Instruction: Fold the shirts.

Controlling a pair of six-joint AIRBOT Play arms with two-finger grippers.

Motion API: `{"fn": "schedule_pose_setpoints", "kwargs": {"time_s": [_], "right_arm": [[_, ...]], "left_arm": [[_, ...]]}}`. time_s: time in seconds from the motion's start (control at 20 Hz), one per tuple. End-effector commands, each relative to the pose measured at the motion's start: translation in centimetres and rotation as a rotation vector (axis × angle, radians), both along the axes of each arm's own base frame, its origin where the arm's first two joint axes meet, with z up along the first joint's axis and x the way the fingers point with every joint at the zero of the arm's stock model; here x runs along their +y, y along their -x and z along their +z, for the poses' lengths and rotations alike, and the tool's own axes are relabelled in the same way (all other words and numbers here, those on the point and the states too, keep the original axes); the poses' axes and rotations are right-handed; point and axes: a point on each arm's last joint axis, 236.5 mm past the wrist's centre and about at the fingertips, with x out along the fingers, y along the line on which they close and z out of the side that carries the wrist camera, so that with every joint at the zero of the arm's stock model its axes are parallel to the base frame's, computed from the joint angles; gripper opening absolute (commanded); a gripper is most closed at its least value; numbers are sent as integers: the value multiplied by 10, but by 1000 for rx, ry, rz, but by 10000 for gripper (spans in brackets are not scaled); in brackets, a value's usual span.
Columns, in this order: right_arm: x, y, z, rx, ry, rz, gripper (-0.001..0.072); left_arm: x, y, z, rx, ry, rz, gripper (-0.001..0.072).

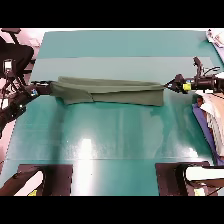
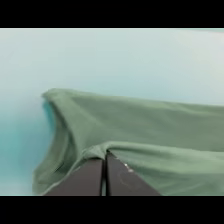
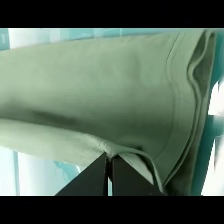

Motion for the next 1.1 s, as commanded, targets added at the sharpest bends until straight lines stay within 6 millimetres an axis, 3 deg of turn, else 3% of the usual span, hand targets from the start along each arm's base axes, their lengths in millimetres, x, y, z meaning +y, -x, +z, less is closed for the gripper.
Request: {"fn": "schedule_pose_setpoints", "kwargs": {"time_s": [0.0,0.15,0.35,0.55,0.75,0.85,1.05], "right_arm": [[-3,-10,-7,7,-1,-1,20],[2,-4,-5,18,-12,24,20],[7,4,13,-28,0,74,20],[-2,-8,19,-75,35,24,20],[-6,-16,3,-58,37,-1,20],[-6,-16,-7,-36,30,-1,20],[-9,-21,-22,-14,30,-19,20]], "left_arm": [[14,-5,5,-26,-32,60,26],[11,-4,5,-23,-26,48,26],[-3,-1,15,-35,-8,-4,26],[15,-7,23,-66,-46,60,27],[15,-16,-5,-2,1,71,27],[8,-28,-17,18,3,56,27],[-33,-75,-25,11,-118,-79,27]]}}
